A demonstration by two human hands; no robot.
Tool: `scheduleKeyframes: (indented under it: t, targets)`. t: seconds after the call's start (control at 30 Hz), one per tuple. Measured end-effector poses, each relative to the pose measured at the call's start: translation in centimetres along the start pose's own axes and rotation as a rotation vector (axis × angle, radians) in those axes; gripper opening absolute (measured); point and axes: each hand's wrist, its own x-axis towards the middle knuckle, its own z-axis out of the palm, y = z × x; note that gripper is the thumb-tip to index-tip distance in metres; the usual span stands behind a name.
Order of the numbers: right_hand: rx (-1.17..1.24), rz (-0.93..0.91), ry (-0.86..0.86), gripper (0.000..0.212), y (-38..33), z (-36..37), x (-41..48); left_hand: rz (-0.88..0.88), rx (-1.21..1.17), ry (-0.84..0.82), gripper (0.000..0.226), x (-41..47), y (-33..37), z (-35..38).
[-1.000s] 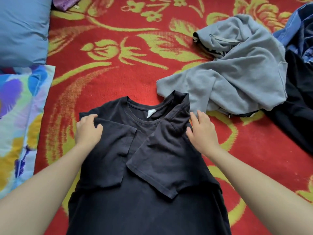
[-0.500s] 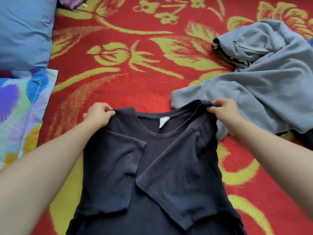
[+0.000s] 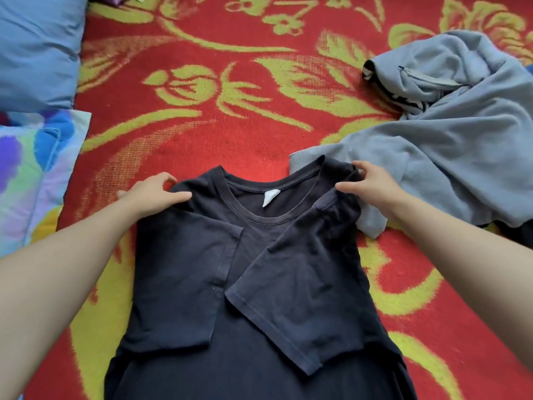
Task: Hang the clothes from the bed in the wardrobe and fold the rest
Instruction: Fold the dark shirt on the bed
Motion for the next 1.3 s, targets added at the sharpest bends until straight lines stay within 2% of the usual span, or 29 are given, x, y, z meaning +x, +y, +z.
scheduleKeyframes:
  t: [0.07,0.13,0.27,0.43,0.47,0.5,0.6,0.7,0.73,0.8,0.9,0.97,1.03,1.1,1.17,1.23,1.3]
  targets:
    - [0.024,-0.017,0.035,0.020,-0.3,0.1,-0.1,0.028,-0.020,-0.003,0.029,-0.1,-0.1,-0.9]
    - [0.068,-0.008,0.083,0.010,-0.1,-0.1,-0.1,0.080,-0.157,-0.001,0.022,-0.3,-0.2,-2.2]
    - [0.117,0.008,0.057,0.010,0.4,-1.2,-1.0,0.170,-0.305,0.016,0.021,-1.8,-0.7,-4.1]
    - [0.044,-0.094,-0.061,0.009,0.5,-3.5,-4.1,0.228,-0.365,-0.086,0.017,-4.6,-2.4,-5.3]
    - [0.028,-0.112,-0.069,0.018,0.7,-3.9,-4.9,0.240,-0.400,-0.087,0.017,-5.5,-3.0,-5.3]
    - [0.010,-0.119,-0.081,0.021,1.0,-4.4,-5.9,0.258,-0.432,-0.083,0.021,-6.5,-3.7,-5.2]
    - [-0.057,-0.122,-0.131,0.009,1.9,-4.8,-9.1,0.327,-0.492,-0.095,0.038,-9.7,-5.6,-4.0]
    - [-0.119,-0.144,-0.223,0.019,3.3,-4.4,-12.3,0.354,-0.535,-0.175,0.049,-12.6,-7.1,-1.9]
    - [-0.176,-0.171,-0.245,0.019,4.1,-4.2,-13.5,0.376,-0.517,-0.184,0.049,-13.6,-7.5,-1.0]
    - [-0.416,-0.300,-0.233,0.018,5.7,-3.7,-15.7,0.507,-0.390,-0.102,0.044,-15.6,-8.1,0.8]
    - [-0.805,-0.667,-0.200,0.009,7.9,-3.0,-18.8,0.820,0.007,0.082,0.037,-18.6,-8.7,3.1]
    - [-0.957,-0.839,-0.197,0.013,9.7,-2.4,-20.4,0.947,0.261,0.200,0.026,-20.1,-9.6,4.7]
    - [-1.095,-0.866,-0.253,0.016,11.7,-1.0,-21.9,1.005,0.408,0.285,0.020,-21.6,-10.5,7.1]
    - [-1.258,-0.760,-0.358,0.022,13.5,0.7,-23.2,0.965,0.551,0.333,0.025,-23.0,-11.2,9.8]
    - [-1.316,-0.674,-0.401,0.043,14.5,2.1,-23.9,0.828,0.662,0.261,0.042,-24.3,-11.0,12.1]
    - [-1.236,-0.684,-0.285,0.046,14.1,3.4,-24.0,0.723,0.629,0.202,0.050,-24.9,-9.8,13.5]
    - [-1.136,-0.739,-0.105,0.037,12.6,4.8,-23.6,0.667,0.526,0.237,0.048,-24.4,-7.9,14.0]
